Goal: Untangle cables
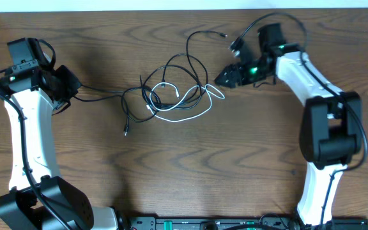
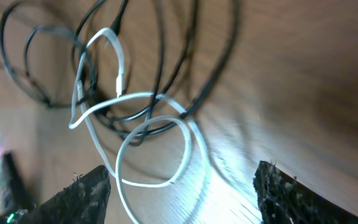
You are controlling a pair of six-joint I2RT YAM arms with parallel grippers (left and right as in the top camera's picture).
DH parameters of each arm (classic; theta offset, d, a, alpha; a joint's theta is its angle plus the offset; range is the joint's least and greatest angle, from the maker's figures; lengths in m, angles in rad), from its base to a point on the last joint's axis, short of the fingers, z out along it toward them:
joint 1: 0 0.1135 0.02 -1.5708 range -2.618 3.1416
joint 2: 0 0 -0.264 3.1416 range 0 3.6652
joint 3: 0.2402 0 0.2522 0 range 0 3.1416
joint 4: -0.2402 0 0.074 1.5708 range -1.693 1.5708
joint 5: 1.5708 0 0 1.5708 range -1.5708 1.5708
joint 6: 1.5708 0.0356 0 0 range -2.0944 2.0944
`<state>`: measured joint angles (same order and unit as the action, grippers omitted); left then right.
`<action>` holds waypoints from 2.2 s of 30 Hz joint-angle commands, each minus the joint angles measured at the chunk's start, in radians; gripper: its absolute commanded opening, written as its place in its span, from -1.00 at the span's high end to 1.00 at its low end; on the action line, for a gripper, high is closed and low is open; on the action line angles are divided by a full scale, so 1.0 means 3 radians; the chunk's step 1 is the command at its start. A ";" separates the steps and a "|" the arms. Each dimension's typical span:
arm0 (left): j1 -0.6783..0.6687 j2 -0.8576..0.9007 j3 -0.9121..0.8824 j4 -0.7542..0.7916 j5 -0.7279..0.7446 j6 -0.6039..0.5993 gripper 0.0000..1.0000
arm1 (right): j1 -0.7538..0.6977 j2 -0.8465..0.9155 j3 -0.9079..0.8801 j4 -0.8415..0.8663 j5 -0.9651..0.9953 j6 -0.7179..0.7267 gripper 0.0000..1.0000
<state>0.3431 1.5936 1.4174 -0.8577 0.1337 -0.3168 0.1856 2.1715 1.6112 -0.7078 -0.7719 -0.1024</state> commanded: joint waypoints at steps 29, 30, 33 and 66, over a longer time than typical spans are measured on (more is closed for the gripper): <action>-0.0008 0.0013 -0.0022 -0.0019 0.0042 0.0031 0.85 | 0.0304 0.0032 0.0561 -0.0773 -0.1216 -0.0365 0.97; -0.0008 0.0013 -0.0022 -0.0019 0.0041 0.0031 0.85 | 0.0290 -0.0023 0.0660 -0.0856 -0.1216 -0.0389 0.97; -0.0008 0.0013 -0.0022 -0.0018 0.0041 0.0031 0.85 | 0.0239 -0.0220 0.1033 -0.1055 -0.1236 -0.0387 0.98; -0.0008 0.0013 -0.0022 -0.0019 0.0041 0.0031 0.84 | -0.0161 -0.0669 0.2239 -0.1855 0.0271 0.0300 0.20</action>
<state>0.3431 1.5936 1.4170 -0.8608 0.1371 -0.3164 0.0830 1.9083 2.2932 -1.2293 -0.8616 0.0280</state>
